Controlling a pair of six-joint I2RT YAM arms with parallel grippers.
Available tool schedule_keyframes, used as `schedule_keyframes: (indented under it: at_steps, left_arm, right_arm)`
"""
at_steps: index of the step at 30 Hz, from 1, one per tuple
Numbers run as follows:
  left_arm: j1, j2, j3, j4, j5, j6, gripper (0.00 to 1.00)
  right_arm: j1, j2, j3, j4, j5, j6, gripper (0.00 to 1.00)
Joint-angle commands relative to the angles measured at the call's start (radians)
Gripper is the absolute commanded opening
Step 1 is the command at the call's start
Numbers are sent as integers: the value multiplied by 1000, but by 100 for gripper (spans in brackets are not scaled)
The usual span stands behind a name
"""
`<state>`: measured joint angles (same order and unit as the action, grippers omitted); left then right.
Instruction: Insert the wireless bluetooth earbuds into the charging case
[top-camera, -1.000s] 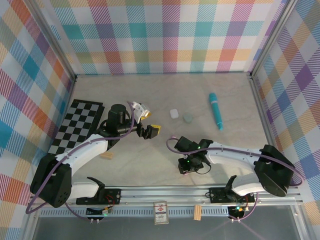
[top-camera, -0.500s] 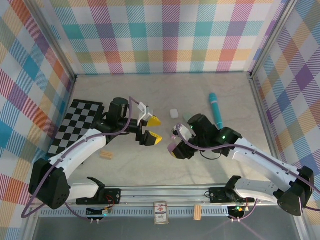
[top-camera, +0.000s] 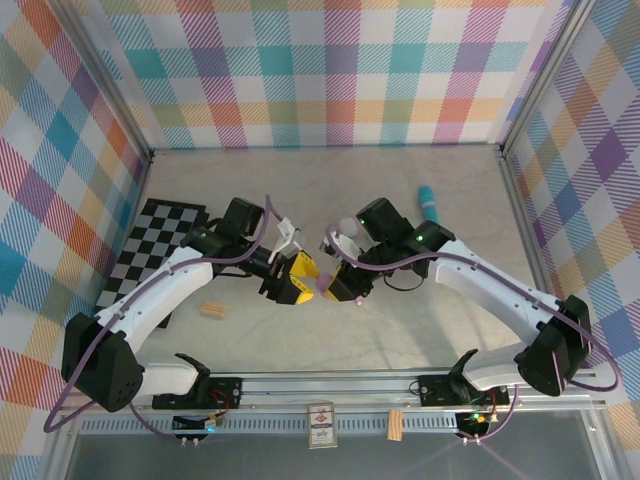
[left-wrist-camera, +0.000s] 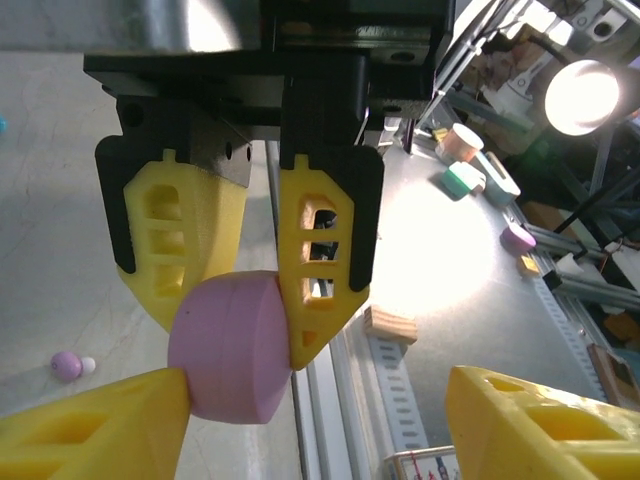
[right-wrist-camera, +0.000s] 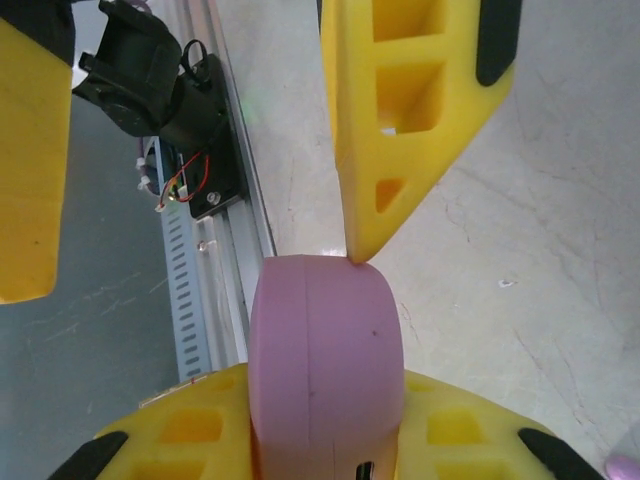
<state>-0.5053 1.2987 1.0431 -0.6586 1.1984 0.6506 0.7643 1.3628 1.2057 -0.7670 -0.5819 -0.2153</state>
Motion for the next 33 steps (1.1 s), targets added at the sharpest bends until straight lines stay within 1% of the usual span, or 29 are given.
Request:
schedule_keyframes:
  at_steps: [1,2,3,4,6,9,11,14,20,21,26,28,29,32,33]
  left_arm:
    - [-15,9,31,-92,69,92,64]
    - [-15,9,29,-84,59,92,65]
    - [-15,5,27,-68,39,81,70]
    - [-15,1,20,-36,15,49,81]
    - [-8,-14,0,39,-10,-12,90]
    - [-1,-30,-25,144,-25,-88,94]
    - [-1,-24,-22,149,-9,-93,93]
    - [-3,-1,-6,128,15,-91,86]
    - [-4,-5,9,72,22,-57,59]
    - [-4,-5,10,66,21,-51,53]
    - [-2,0,13,59,28,-47,35]
    - [-2,5,20,57,30,-49,28]
    - [-3,6,23,55,32,-52,26]
    - [-2,5,31,57,28,-71,23]
    - [-2,1,30,69,23,-91,21]
  right_arm:
    - [-10,16,51,61,-83,-54,8]
    - [-10,18,55,58,-96,-56,8]
    - [-10,18,57,52,-108,-57,8]
    - [-10,16,57,44,-119,-58,8]
    - [-10,7,50,30,-137,-61,5]
    - [-10,-11,31,36,-139,-55,5]
    - [-10,-13,25,55,-129,-44,5]
    - [-10,2,31,78,-134,-39,5]
    - [-10,32,52,78,-128,-54,6]
    - [-10,32,54,78,-125,-55,6]
    - [-11,27,48,66,-113,-65,10]
    - [-11,21,46,65,-101,-64,14]
    - [-11,17,46,66,-96,-64,17]
    - [-14,-2,42,83,-63,-55,29]
    - [-16,-11,39,91,-44,-50,35]
